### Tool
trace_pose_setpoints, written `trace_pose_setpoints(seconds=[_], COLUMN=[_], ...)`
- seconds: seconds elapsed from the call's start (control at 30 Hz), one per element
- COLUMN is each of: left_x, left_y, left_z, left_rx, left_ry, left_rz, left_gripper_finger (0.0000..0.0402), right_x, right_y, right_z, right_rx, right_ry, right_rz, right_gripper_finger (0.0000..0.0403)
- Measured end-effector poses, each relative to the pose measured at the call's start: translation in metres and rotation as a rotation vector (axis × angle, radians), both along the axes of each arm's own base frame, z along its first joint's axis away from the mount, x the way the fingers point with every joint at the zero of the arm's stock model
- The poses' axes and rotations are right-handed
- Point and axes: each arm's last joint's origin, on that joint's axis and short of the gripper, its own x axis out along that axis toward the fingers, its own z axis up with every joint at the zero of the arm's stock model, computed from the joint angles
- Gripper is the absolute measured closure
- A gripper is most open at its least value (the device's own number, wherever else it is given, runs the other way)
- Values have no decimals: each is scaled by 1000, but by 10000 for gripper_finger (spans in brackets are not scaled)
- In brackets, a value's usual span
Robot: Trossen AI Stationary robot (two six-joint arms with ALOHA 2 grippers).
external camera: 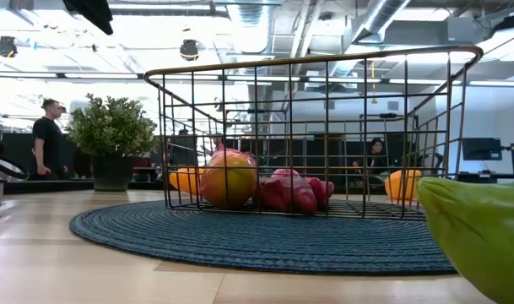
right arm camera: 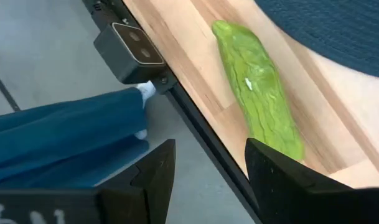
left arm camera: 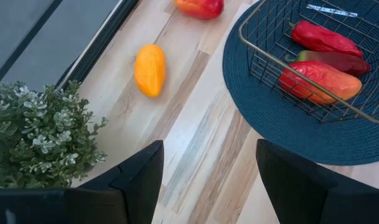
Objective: Build produce basket
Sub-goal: Put the cucumber into the gold wire basket
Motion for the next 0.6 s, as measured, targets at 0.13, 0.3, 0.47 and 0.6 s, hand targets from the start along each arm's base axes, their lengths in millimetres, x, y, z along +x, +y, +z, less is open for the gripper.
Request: trace_pose_setpoints(seconds=[0.13, 0.3, 0.47, 0.6], left_x=[0, 0, 0, 0], left_y=[0, 0, 0, 0], left_z=[0, 0, 0, 0], left_rx=[0, 0, 0, 0], left_ry=[0, 0, 0, 0], left_rz=[0, 0, 0, 1], left_gripper_finger=[162, 162, 162, 162], right_x=[1, 6, 16, 21], right_y=[-2, -8, -17, -22], right_z=[-12, -16, -16, -16], right_rx=[0, 21, 42, 73], right_ry=[-4, 17, 23, 36], right_rz=[9, -44, -31, -16], right_gripper_finger=[191, 191, 191, 189])
